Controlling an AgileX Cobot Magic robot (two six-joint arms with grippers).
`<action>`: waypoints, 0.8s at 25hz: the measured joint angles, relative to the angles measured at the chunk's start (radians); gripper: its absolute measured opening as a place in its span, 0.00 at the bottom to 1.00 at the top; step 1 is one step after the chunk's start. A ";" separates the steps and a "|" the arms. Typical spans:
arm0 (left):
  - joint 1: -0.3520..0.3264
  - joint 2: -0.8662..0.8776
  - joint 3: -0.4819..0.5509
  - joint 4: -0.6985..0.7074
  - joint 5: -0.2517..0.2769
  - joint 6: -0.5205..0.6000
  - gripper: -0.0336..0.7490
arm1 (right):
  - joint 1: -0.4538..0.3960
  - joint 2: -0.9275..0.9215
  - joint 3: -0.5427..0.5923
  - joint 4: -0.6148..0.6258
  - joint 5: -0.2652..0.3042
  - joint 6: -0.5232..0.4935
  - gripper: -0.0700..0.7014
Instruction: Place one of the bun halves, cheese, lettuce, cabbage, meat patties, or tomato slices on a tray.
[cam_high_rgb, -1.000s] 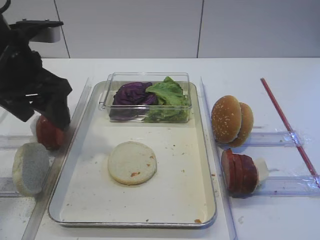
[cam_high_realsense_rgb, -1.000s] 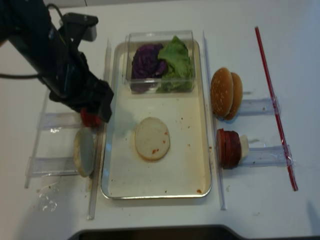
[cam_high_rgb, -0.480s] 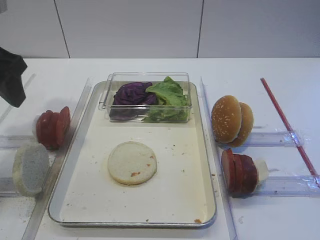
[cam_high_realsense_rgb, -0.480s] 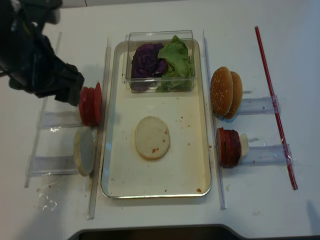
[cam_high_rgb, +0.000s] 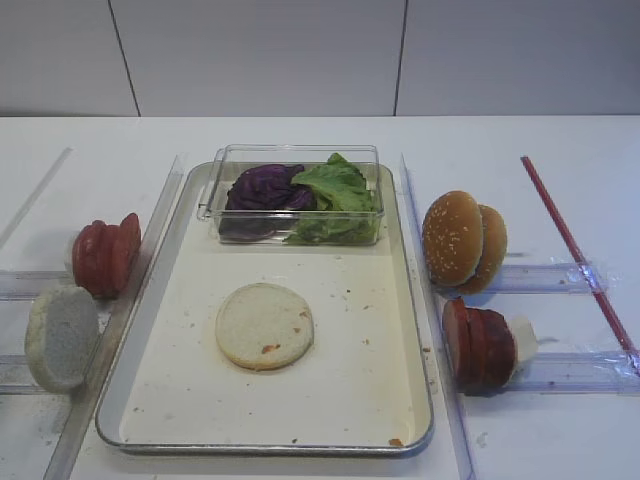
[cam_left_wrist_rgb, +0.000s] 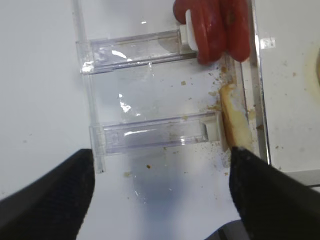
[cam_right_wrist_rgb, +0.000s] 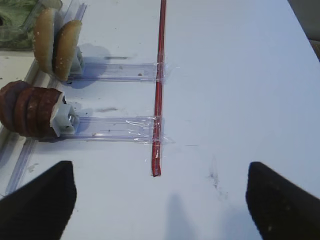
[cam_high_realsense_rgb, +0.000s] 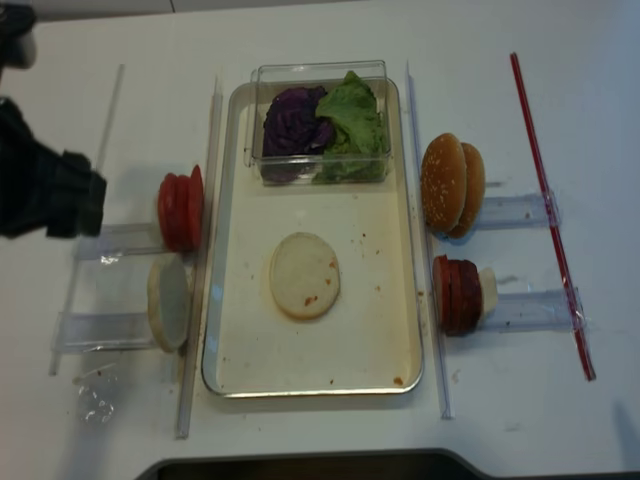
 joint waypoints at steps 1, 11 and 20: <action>0.000 -0.029 0.017 0.000 0.000 0.000 0.70 | 0.000 0.000 0.000 0.000 0.000 0.000 0.98; 0.000 -0.294 0.177 0.027 0.009 -0.025 0.70 | 0.000 0.000 0.000 0.000 0.000 0.000 0.98; 0.002 -0.516 0.348 0.027 0.016 -0.046 0.70 | 0.000 0.000 0.000 0.000 0.000 0.000 0.98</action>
